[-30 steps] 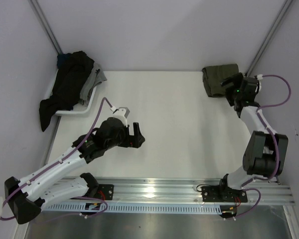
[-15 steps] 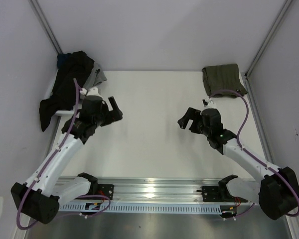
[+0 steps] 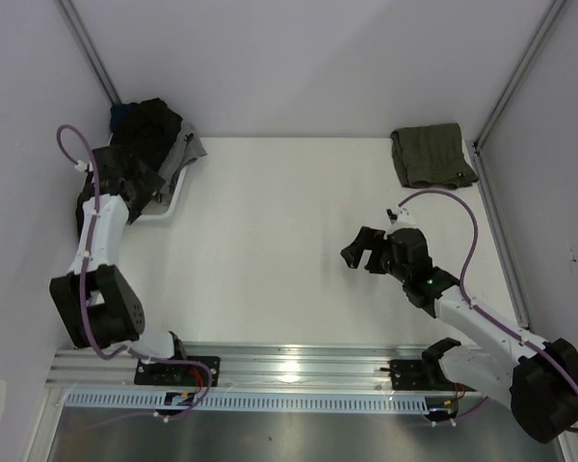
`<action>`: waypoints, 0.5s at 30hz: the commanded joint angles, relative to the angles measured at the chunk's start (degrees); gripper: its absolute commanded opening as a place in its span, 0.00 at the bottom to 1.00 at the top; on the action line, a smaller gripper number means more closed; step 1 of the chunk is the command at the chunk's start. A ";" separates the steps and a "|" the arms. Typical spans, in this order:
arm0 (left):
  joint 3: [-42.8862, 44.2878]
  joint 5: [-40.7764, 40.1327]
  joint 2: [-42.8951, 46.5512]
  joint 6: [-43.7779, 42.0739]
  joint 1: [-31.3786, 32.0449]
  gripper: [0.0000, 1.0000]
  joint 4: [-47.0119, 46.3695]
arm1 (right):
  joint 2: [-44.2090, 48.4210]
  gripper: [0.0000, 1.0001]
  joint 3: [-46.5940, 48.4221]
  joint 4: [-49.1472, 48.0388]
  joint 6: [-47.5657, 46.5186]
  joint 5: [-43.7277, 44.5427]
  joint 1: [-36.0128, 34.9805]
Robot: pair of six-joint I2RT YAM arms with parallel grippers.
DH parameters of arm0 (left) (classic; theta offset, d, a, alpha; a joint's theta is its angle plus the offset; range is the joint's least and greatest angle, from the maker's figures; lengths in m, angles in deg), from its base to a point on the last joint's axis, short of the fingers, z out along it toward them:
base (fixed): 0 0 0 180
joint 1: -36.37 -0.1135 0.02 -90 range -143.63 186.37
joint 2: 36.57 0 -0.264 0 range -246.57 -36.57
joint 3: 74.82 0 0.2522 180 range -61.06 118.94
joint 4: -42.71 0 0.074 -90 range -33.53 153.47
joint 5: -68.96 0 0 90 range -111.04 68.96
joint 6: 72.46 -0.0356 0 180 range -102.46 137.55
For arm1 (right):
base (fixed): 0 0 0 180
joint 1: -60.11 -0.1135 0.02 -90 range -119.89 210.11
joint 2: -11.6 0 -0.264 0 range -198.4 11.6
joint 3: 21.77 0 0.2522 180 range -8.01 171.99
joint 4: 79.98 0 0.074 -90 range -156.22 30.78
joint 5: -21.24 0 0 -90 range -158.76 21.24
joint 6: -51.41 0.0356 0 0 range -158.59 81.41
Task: Fold and stack the shorts
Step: Grab the shorts from the pile
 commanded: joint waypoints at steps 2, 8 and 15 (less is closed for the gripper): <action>2.95 1.96 -4.99 6.71 -1.86 0.95 -3.03 | 1.77 0.98 -1.91 -4.07 -1.85 -1.31 -1.26; 3.29 -2.61 -12.81 14.98 -3.27 0.95 -8.83 | 1.95 0.98 -4.03 -6.53 -1.23 -4.03 -1.44; 4.80 -9.64 -16.43 22.63 -3.54 0.95 -12.61 | -0.60 0.99 -4.73 -8.20 -1.06 -5.53 -1.44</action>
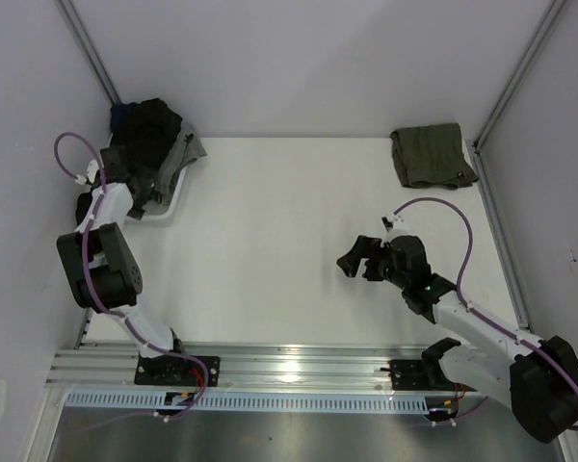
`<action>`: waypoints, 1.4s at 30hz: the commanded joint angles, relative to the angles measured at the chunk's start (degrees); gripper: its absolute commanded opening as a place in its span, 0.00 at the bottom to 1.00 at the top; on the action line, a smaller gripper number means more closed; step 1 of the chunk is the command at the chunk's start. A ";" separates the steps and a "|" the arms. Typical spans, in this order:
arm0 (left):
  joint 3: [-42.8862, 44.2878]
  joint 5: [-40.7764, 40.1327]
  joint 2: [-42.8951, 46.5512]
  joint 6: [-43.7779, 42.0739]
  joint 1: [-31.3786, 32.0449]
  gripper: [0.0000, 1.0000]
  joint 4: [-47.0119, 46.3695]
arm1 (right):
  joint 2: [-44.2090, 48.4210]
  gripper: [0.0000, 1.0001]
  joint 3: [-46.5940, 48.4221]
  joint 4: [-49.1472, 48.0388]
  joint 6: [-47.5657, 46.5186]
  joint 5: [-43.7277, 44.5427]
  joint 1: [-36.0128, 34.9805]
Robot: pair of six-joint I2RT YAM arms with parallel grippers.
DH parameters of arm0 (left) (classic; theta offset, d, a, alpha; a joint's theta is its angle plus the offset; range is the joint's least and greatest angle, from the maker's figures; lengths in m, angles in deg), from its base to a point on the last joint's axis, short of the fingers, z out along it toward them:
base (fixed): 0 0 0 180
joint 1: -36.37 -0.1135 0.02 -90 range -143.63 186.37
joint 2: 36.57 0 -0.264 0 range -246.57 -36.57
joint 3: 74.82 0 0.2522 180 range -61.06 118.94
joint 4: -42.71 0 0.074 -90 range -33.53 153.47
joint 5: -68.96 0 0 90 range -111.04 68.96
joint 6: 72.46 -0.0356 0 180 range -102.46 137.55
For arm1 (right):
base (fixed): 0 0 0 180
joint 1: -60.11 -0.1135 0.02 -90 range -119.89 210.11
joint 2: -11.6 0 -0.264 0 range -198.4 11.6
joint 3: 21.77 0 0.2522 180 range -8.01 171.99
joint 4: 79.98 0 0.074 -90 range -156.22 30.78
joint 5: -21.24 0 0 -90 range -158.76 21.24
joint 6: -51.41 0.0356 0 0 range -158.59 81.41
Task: Fold and stack the shorts
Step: Grab the shorts from the pile
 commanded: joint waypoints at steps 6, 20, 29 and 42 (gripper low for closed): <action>2.57 -11.11 -2.45 11.23 -0.80 0.93 -5.23 | -3.96 0.99 0.14 -5.92 0.00 -3.81 -0.04; 2.83 -13.85 -2.98 10.19 -0.63 0.12 -22.82 | -8.97 0.99 0.49 -7.51 0.79 -5.75 0.49; 9.33 -11.57 -2.37 7.02 -0.54 0.00 -22.11 | -10.82 0.99 0.58 -8.03 0.88 -6.01 0.67; 15.36 -2.98 0.62 8.76 -1.59 0.86 -9.27 | -13.54 0.99 0.76 -9.61 1.58 -7.33 0.49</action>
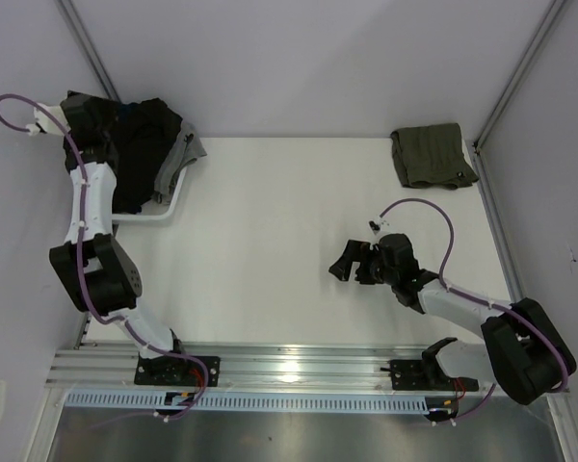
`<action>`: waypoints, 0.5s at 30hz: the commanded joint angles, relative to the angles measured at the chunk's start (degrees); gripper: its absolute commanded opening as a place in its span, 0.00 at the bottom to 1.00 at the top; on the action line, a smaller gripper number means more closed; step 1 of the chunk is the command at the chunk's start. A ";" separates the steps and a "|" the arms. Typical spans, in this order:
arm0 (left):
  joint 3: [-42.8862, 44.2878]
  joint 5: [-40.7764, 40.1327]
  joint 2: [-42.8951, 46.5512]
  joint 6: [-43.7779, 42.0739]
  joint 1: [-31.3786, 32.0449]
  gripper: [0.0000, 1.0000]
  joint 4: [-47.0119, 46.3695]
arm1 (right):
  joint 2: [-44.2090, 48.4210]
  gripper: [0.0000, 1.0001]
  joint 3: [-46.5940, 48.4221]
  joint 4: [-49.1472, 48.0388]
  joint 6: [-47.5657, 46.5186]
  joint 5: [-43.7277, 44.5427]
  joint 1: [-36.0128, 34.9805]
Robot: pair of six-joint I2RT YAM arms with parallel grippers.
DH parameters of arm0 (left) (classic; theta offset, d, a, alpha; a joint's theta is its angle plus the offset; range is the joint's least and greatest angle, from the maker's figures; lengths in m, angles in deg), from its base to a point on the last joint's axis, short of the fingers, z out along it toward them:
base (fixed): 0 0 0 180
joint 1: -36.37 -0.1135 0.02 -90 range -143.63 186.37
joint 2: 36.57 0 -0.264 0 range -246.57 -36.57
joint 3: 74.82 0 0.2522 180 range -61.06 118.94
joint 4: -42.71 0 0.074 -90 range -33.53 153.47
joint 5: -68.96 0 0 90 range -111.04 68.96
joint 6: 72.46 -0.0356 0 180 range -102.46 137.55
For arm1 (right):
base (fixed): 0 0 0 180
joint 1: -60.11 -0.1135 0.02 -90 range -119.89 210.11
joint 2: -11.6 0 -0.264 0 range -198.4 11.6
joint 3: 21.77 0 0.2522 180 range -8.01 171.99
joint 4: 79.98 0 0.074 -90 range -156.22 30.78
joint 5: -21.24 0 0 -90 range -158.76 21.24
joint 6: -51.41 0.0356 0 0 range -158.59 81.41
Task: Fold and stack the shorts
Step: Grab the shorts from the pile
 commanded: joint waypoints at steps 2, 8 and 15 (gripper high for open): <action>-7.46 6.34 -0.01 3.95 -1.47 0.93 3.52 | -1.35 0.99 0.93 -2.88 0.55 -1.06 -0.01; -11.61 9.69 -4.49 5.97 -1.12 0.99 1.06 | -1.44 0.99 0.76 -2.80 0.46 -0.53 -0.01; -7.30 8.55 -10.90 5.71 -1.03 0.99 2.73 | -2.14 0.99 0.76 -3.15 0.46 -0.27 0.08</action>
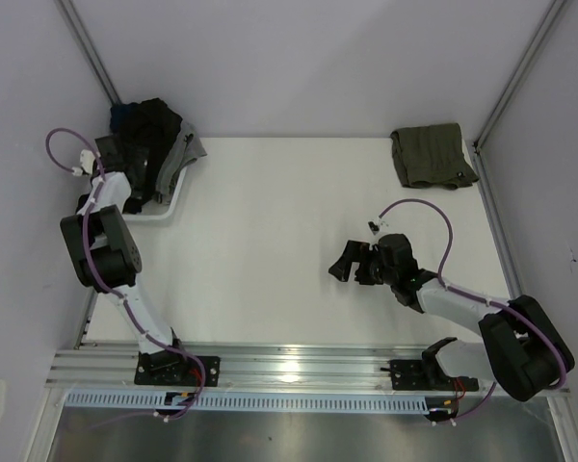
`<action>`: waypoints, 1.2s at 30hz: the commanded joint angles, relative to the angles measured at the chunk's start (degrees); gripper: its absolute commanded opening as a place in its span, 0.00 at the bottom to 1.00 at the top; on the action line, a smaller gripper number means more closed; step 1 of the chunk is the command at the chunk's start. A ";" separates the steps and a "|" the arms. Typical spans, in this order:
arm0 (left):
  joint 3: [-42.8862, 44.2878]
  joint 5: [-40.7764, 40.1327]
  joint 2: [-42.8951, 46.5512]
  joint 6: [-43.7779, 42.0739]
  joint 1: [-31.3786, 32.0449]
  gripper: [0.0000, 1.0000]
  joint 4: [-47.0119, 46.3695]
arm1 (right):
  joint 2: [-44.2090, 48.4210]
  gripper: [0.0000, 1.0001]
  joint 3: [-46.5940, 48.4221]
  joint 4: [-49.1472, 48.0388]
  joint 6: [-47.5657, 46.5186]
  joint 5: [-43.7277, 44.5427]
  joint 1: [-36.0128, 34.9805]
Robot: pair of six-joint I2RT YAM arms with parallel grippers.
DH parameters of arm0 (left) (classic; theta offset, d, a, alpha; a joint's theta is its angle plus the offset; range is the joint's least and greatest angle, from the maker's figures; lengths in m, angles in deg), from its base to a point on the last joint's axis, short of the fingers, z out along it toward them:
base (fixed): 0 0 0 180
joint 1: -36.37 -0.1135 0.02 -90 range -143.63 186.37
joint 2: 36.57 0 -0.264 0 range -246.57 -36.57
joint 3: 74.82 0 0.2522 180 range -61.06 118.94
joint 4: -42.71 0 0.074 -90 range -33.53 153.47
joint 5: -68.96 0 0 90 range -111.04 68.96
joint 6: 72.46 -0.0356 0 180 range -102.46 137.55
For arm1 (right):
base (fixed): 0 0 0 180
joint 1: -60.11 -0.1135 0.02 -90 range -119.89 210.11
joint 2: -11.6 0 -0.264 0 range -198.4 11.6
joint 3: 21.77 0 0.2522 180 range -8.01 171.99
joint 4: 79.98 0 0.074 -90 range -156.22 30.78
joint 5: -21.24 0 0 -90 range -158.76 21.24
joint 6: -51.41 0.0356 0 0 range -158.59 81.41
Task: Fold and stack the shorts
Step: Grab the shorts from the pile
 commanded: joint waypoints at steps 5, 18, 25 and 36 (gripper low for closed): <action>5.34 -0.15 -5.38 1.65 0.00 0.91 -1.89 | -1.14 0.99 0.76 -2.54 -0.28 0.67 0.34; 1.38 -7.45 3.05 -1.34 1.14 0.16 -4.79 | -4.48 0.98 1.20 -3.94 0.33 -0.65 1.13; 1.04 -8.76 8.76 -2.39 1.23 0.00 -5.32 | -4.48 0.98 1.20 -3.85 0.33 -0.56 1.04; 5.08 -6.49 20.27 -9.51 4.65 0.00 -12.41 | -4.04 0.98 1.02 -3.59 0.16 -0.38 0.69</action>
